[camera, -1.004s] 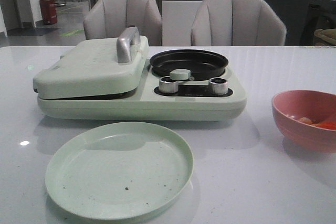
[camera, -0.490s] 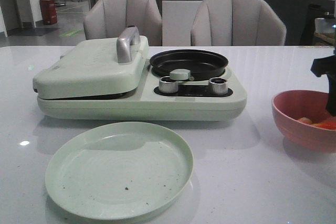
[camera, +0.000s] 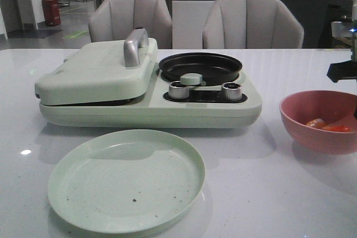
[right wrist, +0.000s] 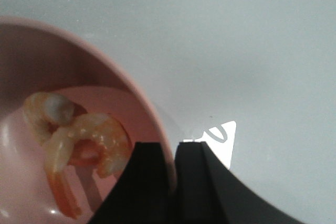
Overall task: Make breakfast with bread and shrimp
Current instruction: 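Grasp the rim of the pink bowl with the right gripper, then lift the pink bowl and carry it above the black frying pan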
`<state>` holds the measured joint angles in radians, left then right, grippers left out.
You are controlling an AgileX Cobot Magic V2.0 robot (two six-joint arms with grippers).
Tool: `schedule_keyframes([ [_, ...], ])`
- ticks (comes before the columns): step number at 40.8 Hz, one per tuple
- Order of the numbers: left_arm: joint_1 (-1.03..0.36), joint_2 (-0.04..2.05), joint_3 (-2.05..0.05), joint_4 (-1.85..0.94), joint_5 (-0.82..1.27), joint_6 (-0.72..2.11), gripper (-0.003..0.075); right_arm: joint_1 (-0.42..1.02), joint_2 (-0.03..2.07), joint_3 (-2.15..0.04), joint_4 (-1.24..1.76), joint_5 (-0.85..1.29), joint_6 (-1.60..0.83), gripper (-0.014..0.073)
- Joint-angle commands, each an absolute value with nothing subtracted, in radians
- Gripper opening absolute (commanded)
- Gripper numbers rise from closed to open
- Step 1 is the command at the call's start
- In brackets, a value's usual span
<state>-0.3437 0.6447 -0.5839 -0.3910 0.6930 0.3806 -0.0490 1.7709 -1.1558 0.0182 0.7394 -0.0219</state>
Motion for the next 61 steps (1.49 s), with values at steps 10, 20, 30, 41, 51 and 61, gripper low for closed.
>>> schedule_keyframes([
  [10,-0.351,0.641,-0.611,-0.416,0.633,0.374,0.0101,0.088,1.586,-1.348,-0.150,0.795,-0.037,0.0045],
  [20,-0.351,0.641,-0.611,-0.416,0.633,0.374,0.0101,0.260,1.627,-1.610,-0.449,0.922,0.120,0.0045],
  [30,-0.351,0.641,-0.611,-0.416,0.633,0.374,0.0101,0.425,1.738,-1.805,-0.785,0.983,0.300,0.0045],
  [41,-0.351,0.641,-0.611,-0.416,0.633,0.374,0.0101,0.543,1.881,-1.894,-1.051,1.010,0.424,0.0045],
  [51,-0.351,0.641,-0.611,-0.416,0.633,0.374,0.0101,0.620,1.994,-1.901,-1.380,1.071,0.587,0.0045],
  [61,-0.351,0.641,-0.611,-0.416,0.633,0.374,0.0101,0.660,2.073,-1.904,-1.623,1.142,0.633,0.0045],
])
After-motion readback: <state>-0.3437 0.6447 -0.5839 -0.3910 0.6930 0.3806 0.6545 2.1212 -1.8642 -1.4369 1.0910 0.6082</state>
